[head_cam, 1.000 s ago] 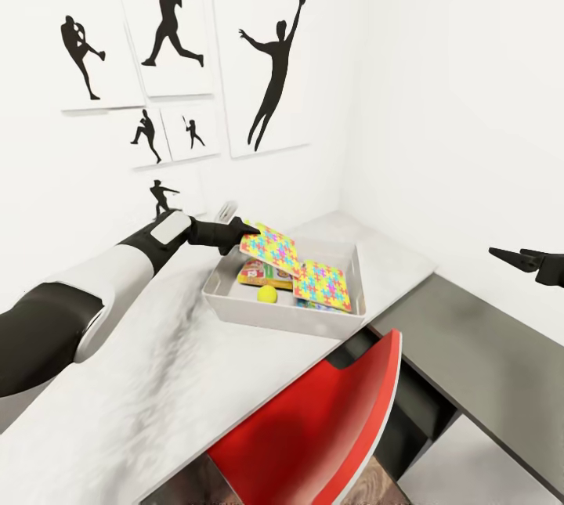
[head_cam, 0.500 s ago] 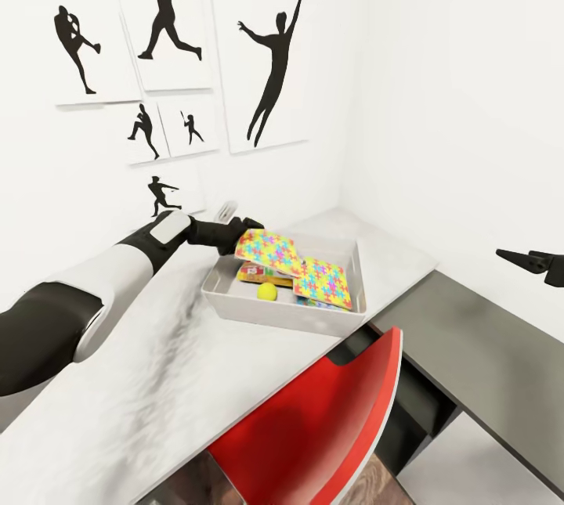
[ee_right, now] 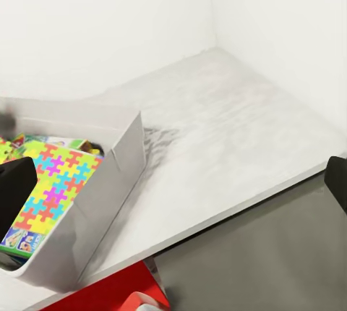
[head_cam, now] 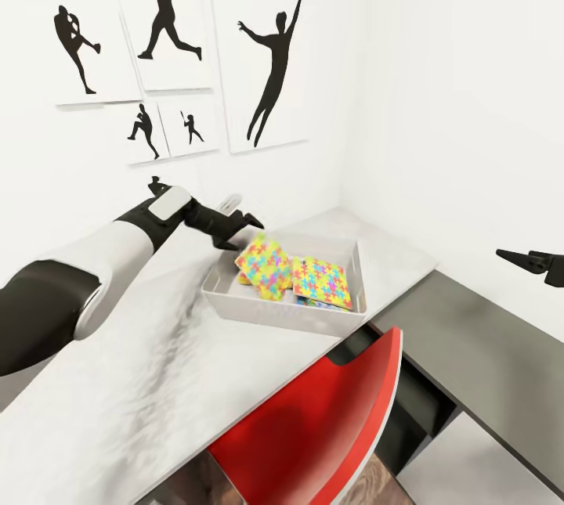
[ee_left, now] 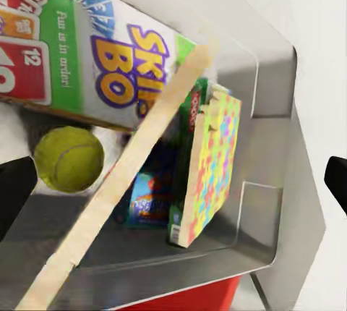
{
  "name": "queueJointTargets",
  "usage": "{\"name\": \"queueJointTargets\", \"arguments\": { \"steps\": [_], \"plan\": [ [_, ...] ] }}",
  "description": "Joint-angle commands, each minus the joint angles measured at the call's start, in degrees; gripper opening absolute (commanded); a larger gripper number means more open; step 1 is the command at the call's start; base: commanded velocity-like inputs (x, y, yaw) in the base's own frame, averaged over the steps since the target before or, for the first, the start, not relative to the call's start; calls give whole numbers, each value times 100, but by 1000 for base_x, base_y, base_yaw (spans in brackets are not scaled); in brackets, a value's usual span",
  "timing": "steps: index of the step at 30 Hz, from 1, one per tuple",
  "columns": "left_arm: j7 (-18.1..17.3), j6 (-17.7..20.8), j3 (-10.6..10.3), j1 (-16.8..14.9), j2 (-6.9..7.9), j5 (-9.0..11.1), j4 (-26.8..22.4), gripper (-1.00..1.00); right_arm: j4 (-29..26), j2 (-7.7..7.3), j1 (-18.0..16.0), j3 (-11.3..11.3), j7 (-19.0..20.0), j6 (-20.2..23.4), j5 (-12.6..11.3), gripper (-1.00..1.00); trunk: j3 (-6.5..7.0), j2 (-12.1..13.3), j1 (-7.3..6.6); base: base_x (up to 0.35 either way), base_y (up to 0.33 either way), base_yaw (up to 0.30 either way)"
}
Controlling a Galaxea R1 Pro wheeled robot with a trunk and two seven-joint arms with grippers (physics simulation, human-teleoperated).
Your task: Put all the toys in the child's room - the three board games (two on the bed and one on the table), the two jigsaw puzzles on the table, and the tennis ball on the table - inside the toy box on the table in the child's room.
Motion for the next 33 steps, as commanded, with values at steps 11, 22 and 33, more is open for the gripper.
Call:
{"name": "queueJointTargets", "arguments": {
  "steps": [11, 22, 33],
  "plan": [
    [219, 61, -85, -73, 496, 17, 445, 100, -4, 0, 1, -6, 95, 37, 49, 100, -6, -4, 0, 0, 0, 0],
    [377, 61, -41, 437, 382, 430, -3242, 100, 3, 77, 15, 77, 317, -47, 56, 100, -6, -4, 0, 0, 0, 0],
    [5755, -370, 239, 1476, -493, 3646, -6038, 100, 5, 79, 16, 66, 333, -69, 59, 100, -6, -4, 0, 0, 0, 0]
  ]
}}
